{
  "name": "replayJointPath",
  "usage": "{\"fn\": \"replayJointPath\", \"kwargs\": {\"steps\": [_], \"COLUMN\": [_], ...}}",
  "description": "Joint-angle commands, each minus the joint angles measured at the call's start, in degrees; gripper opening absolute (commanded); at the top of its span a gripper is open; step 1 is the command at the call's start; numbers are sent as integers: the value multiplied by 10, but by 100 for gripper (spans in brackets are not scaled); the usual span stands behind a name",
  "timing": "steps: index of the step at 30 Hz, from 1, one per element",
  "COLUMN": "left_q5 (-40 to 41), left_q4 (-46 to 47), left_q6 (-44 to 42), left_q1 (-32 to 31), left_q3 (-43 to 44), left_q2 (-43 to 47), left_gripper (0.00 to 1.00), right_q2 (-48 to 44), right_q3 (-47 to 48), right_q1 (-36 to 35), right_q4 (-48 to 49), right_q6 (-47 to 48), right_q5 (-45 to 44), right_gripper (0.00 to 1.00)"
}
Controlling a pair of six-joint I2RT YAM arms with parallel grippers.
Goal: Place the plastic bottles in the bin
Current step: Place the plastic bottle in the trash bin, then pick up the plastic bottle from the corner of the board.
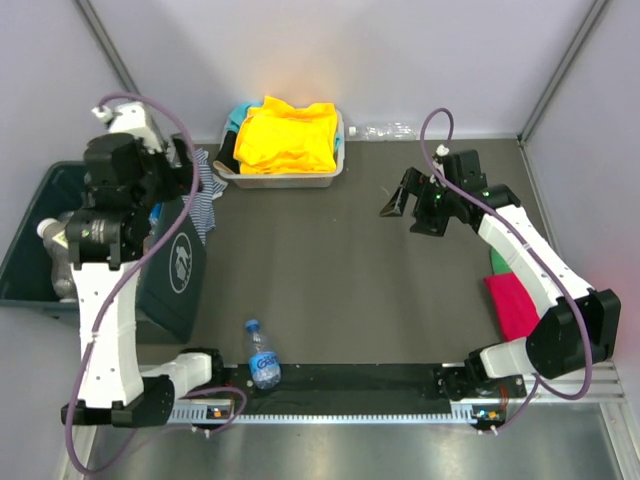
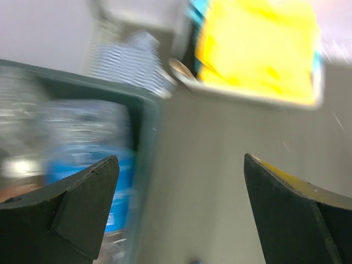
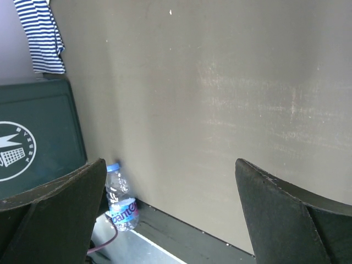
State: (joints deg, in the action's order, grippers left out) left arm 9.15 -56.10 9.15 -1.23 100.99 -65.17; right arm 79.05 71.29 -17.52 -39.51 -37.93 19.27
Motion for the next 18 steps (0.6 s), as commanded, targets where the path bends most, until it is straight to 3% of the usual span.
{"fn": "replayJointPath", "kwargs": {"steps": [1, 7, 12, 18], "left_q5": [-161, -72, -63, -105], "left_q4": [9, -1, -40, -74], "left_q6": [20, 146, 277, 294], "left_q1": [-72, -245, -269, -273], "left_q3": [-82, -216, -317, -386], "left_q2": [-7, -8, 1, 44], "left_gripper": [99, 95, 93, 93], "right_q2": [-6, -8, -2, 7], "right_q3": [9, -11, -14, -34], "right_q1": [-6, -7, -17, -32], "right_q4": [-2, 7, 0, 4], "right_q6": [3, -2, 11, 22], "right_q5": [-9, -4, -15, -18], "right_gripper": [99, 99, 99, 99]}}
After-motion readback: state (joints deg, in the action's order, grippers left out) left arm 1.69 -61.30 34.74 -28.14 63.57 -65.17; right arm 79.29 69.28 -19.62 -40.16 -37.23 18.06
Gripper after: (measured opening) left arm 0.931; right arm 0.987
